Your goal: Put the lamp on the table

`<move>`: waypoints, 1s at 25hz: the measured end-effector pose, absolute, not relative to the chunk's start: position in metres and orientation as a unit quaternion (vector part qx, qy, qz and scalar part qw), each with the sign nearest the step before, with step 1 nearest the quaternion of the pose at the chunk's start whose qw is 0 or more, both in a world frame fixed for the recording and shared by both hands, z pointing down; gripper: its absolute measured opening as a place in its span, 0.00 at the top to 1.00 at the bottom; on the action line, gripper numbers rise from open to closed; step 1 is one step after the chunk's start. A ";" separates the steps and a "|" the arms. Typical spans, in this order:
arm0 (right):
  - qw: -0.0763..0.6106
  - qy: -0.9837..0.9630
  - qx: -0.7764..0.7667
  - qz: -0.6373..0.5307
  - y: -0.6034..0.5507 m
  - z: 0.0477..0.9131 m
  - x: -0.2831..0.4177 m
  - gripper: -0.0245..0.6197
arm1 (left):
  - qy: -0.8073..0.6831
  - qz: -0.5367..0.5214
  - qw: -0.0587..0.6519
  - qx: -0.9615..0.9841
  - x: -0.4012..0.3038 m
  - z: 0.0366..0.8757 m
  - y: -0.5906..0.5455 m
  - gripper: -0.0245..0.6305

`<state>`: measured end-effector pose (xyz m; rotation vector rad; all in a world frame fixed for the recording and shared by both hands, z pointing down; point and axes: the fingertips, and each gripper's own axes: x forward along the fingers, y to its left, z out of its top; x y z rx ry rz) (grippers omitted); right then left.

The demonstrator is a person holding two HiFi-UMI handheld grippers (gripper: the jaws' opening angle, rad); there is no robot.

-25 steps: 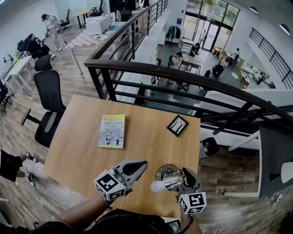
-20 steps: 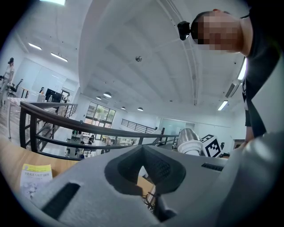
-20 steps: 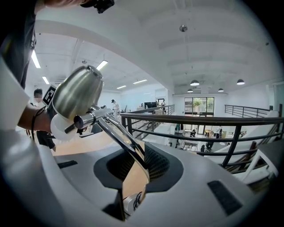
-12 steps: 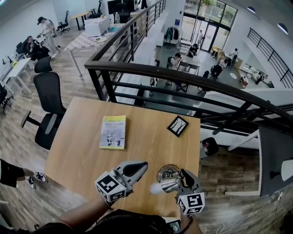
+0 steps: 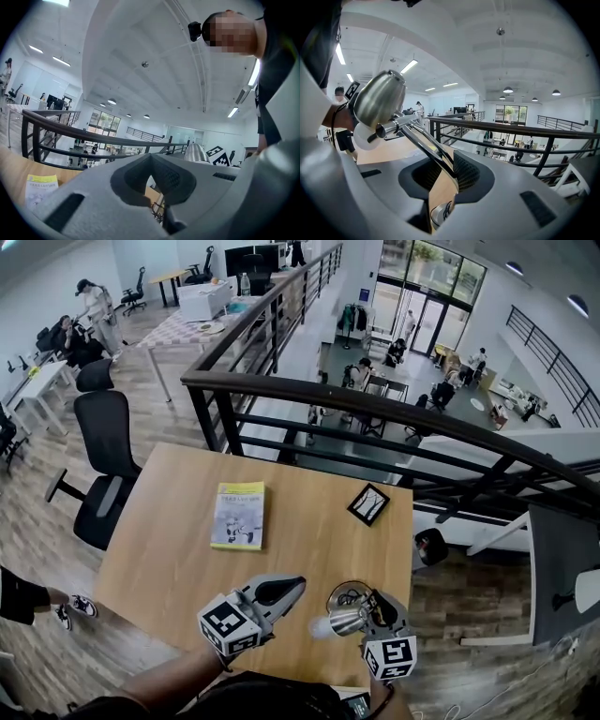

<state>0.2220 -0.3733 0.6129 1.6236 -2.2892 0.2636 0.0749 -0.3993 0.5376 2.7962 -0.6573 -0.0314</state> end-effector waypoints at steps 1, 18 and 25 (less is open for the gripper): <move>0.161 -0.800 0.570 0.092 -0.372 0.613 0.222 0.84 | -0.227 -0.010 0.134 0.965 0.072 0.537 -0.398 0.95; 0.171 -0.768 0.610 0.096 -0.356 0.615 0.216 0.84 | -0.214 -0.031 0.117 0.969 0.032 0.508 -0.367 0.95; 0.190 -0.757 0.620 0.084 -0.354 0.618 0.216 0.84 | -0.203 -0.039 0.110 0.972 0.019 0.501 -0.352 0.95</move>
